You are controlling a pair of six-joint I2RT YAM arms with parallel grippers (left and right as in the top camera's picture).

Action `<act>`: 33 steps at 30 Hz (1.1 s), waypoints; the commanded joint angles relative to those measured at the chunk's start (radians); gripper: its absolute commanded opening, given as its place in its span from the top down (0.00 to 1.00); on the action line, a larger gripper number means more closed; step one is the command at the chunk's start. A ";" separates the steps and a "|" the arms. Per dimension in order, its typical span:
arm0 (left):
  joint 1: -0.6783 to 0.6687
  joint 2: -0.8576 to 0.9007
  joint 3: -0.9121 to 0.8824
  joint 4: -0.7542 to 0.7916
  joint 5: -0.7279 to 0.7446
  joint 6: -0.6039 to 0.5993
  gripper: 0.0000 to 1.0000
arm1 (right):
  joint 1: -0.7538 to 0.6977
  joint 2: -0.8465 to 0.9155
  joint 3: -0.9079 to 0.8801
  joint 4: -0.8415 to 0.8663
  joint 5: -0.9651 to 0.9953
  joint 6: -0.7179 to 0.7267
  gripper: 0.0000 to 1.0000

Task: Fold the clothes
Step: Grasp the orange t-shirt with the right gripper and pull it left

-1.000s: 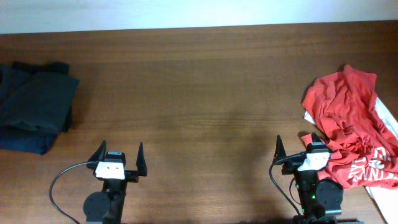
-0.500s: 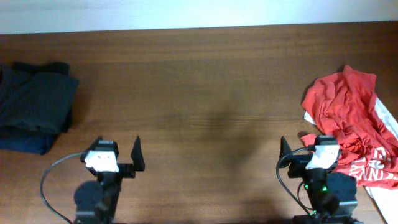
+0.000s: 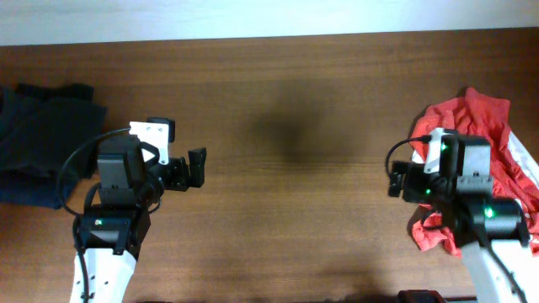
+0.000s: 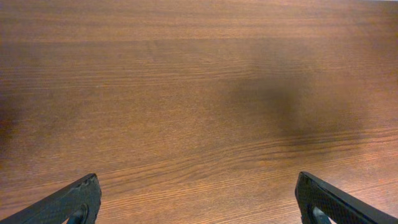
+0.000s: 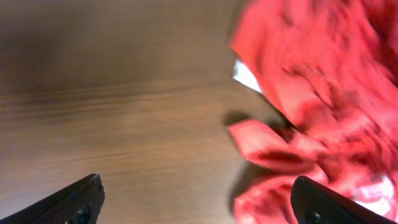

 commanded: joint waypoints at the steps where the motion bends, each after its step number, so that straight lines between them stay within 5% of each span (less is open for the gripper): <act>1: -0.002 0.000 0.021 0.000 0.029 -0.010 0.01 | -0.103 0.116 0.016 -0.034 0.089 0.062 0.04; 7: -0.002 0.000 0.021 0.003 0.029 -0.010 0.01 | -0.196 0.382 0.013 -0.103 0.126 0.134 0.20; 13: -0.002 0.000 0.021 -0.028 0.030 -0.010 0.04 | -0.274 0.623 0.011 -0.026 0.138 0.174 0.25; 17: -0.002 0.000 0.021 -0.076 0.029 -0.010 0.09 | -0.274 0.662 0.012 0.018 0.135 0.196 0.96; 20: -0.002 0.000 0.021 -0.075 0.029 -0.010 0.09 | -0.273 0.646 0.097 -0.077 0.022 0.147 0.96; 27: -0.002 0.001 0.021 -0.074 0.003 -0.010 0.08 | -0.258 0.539 0.757 -0.467 -0.548 -0.299 0.96; 33: -0.002 0.001 0.021 -0.074 0.003 -0.010 0.08 | 0.104 0.534 0.824 -0.469 -0.812 -0.416 0.96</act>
